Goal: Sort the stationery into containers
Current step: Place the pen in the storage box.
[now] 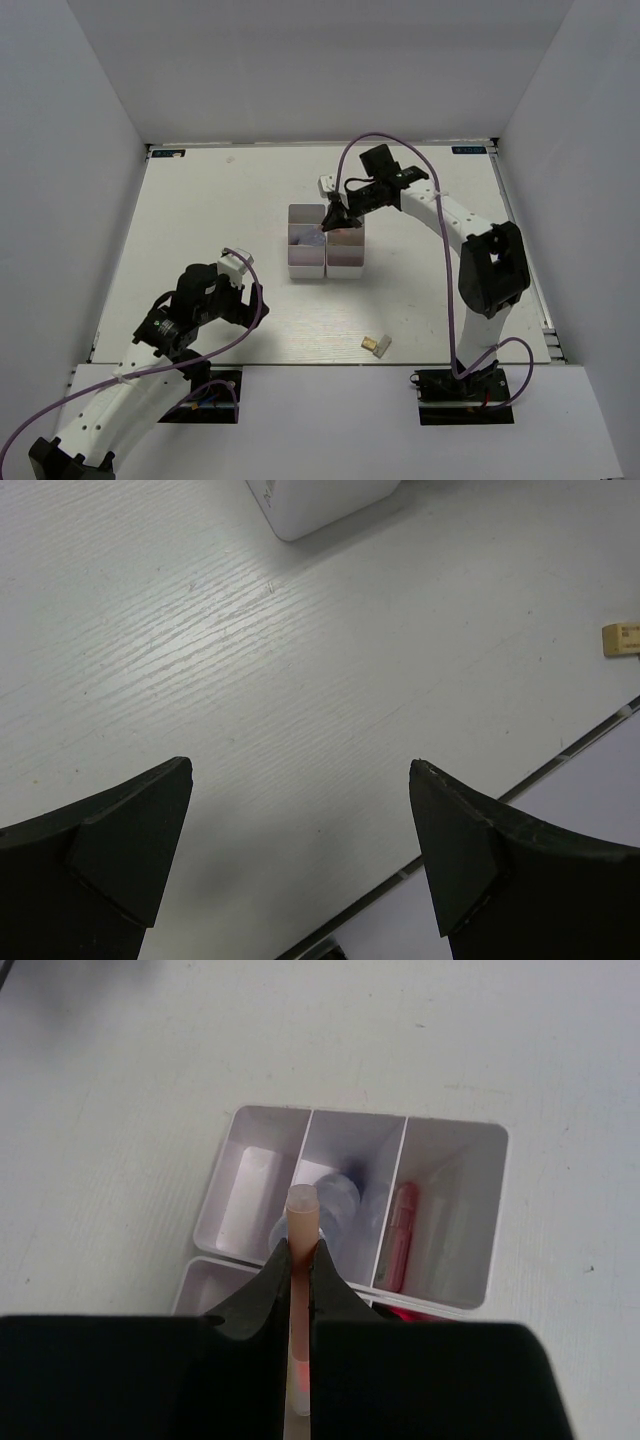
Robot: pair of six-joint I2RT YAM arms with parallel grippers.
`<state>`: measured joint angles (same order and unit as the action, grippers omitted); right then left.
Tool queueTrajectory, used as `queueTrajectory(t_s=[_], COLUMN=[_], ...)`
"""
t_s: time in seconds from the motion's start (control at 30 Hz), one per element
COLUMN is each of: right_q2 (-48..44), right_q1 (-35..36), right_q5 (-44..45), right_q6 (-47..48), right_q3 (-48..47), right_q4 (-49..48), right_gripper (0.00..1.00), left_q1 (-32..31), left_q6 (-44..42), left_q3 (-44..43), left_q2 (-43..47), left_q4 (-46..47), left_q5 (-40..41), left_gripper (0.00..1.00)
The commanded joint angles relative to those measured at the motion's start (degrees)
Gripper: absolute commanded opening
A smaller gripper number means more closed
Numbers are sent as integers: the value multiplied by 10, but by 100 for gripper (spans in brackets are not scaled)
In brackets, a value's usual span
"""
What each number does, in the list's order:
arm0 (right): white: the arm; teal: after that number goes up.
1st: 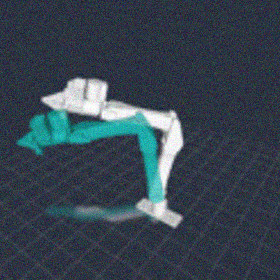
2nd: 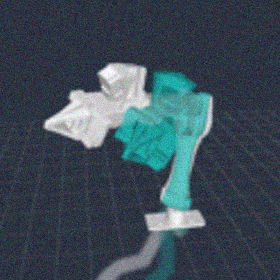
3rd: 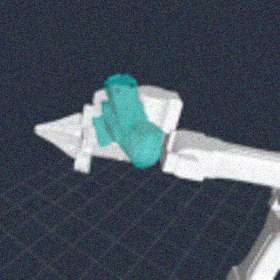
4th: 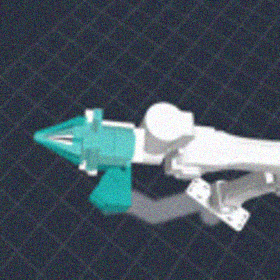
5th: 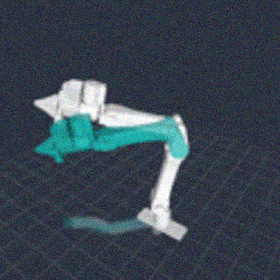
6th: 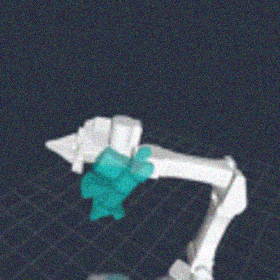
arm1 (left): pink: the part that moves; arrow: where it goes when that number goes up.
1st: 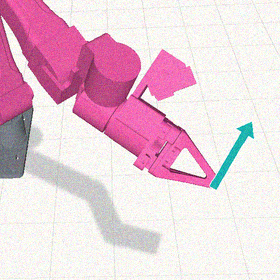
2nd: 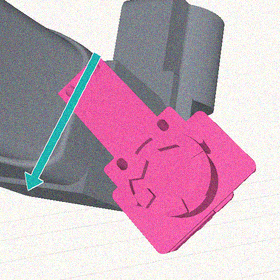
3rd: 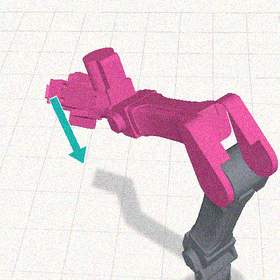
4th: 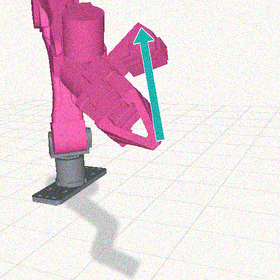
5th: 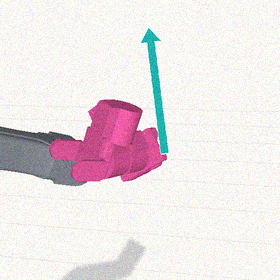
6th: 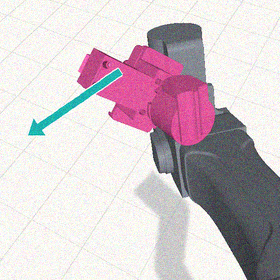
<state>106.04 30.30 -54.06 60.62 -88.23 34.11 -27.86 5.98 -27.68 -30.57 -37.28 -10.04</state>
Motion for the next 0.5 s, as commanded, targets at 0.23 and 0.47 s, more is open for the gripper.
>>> queueTrajectory(t_s=[0.23,0.47], right_q2=[-5,-18], right_q1=[-24,-28], right_q5=[9,12], right_q6=[10,-15], right_q3=[41,61], right_q4=[-21,-34], right_gripper=[0,57], left_q1=[3,3], left_q6=[-5,-5], left_q3=[2,2], left_q2=[1,1], left_q4=[6,6], left_q5=[-2,-2], left_gripper=[100,100])
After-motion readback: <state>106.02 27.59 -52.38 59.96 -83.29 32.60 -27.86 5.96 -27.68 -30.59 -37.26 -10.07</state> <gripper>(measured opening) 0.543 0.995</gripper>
